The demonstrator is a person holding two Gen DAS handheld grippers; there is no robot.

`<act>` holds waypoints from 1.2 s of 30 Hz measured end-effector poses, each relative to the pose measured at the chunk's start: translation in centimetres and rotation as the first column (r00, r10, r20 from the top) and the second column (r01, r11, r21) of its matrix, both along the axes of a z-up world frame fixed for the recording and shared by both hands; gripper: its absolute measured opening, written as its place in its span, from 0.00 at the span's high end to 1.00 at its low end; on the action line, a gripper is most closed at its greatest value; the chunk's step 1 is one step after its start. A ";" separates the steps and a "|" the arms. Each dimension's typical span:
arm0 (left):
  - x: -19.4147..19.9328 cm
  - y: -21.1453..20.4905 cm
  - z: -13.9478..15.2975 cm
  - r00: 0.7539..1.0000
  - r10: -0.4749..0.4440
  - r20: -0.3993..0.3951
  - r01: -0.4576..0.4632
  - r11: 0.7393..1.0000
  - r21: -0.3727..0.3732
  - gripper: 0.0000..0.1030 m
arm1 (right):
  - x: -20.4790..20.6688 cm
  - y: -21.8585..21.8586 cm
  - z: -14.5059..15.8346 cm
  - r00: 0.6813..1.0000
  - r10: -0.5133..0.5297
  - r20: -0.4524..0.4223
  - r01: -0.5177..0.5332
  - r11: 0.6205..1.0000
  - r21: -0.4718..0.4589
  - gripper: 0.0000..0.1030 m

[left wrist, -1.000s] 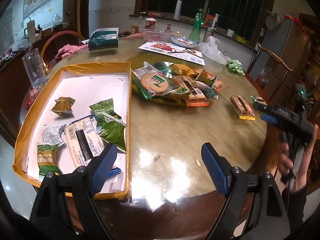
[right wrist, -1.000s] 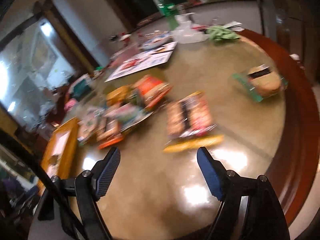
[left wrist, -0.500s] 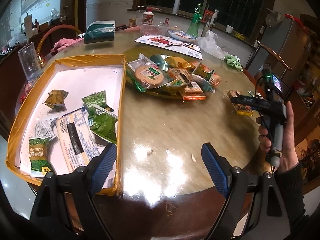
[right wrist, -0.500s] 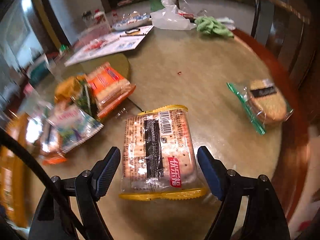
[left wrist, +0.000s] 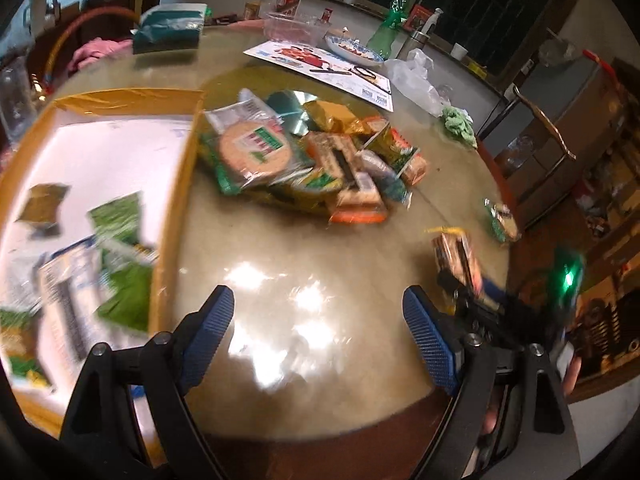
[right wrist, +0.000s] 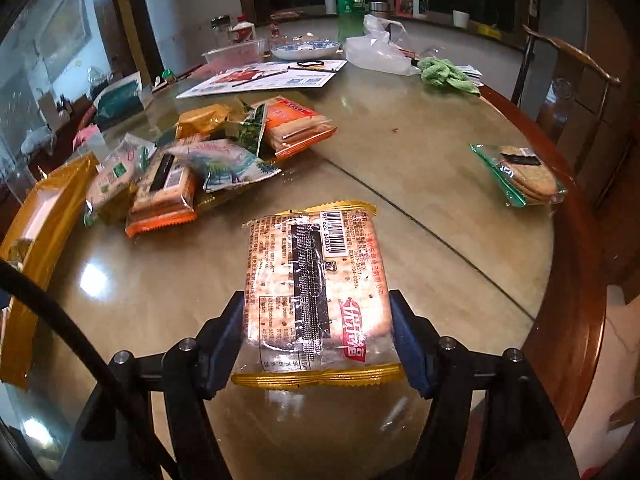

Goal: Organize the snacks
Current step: 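Grasp a long cracker pack with the left gripper while the right holds its pack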

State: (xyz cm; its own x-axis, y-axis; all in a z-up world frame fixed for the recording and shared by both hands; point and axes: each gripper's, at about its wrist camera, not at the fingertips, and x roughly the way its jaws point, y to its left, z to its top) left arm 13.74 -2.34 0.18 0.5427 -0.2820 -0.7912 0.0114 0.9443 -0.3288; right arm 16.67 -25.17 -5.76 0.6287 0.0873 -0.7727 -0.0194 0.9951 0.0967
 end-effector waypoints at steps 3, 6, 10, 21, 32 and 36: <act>3.3 -1.2 -1.1 0.999 0.012 -0.047 -0.013 1.000 -0.022 0.16 | 0.2 -0.8 0.0 0.999 -0.048 0.004 0.048 0.998 0.039 0.34; 6.5 -3.1 -2.2 0.996 0.018 -0.089 -0.020 1.000 -0.019 0.16 | -0.3 -1.3 0.1 0.998 -0.067 0.013 0.066 0.995 0.073 0.34; 9.7 -5.2 -3.0 0.995 0.039 -0.095 -0.037 0.999 0.020 0.16 | -0.5 -2.0 0.1 0.998 -0.060 0.019 0.057 0.990 0.131 0.34; 12.4 -7.9 -5.6 0.996 0.077 -0.042 -0.061 0.951 0.303 0.35 | -0.6 -2.4 0.0 0.999 -0.026 0.024 0.022 0.986 0.165 0.34; -3.1 -3.1 -4.9 0.977 -0.153 -0.146 0.186 0.949 0.253 0.41 | -0.4 -2.1 0.0 1.000 -0.012 0.023 0.008 0.990 0.142 0.33; -4.2 -2.1 -4.2 0.971 -0.174 -0.162 0.204 0.960 0.190 0.32 | -0.4 -2.0 0.0 1.000 -0.010 0.024 0.007 0.991 0.135 0.34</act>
